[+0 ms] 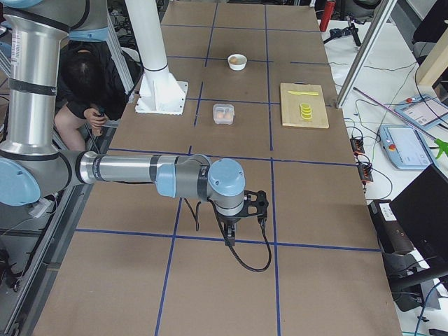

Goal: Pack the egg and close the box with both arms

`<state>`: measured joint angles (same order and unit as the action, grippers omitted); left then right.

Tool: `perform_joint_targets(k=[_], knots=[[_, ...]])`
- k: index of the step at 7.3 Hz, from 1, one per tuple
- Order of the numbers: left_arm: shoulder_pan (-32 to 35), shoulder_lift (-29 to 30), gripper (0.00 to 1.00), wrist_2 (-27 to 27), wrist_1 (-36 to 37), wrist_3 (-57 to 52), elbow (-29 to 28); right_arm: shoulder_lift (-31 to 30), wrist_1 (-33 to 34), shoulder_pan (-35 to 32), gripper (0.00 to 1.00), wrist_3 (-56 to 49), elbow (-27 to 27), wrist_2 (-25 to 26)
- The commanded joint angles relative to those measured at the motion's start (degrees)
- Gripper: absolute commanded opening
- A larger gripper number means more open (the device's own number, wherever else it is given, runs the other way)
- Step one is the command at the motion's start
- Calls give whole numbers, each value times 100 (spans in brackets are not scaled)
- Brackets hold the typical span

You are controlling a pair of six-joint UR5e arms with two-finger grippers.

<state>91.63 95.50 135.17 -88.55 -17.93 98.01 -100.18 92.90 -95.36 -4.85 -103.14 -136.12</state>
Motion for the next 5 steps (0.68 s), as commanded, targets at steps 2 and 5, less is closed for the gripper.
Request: perform_joint_targets(k=[2,5], knots=[[-609,442,100,53,-101,609,288,33,-79,9,100,-7,-13,-20],[-1532,408,100,-17,-154,3498,1200,201,-70,9,100,1,57,-38]])
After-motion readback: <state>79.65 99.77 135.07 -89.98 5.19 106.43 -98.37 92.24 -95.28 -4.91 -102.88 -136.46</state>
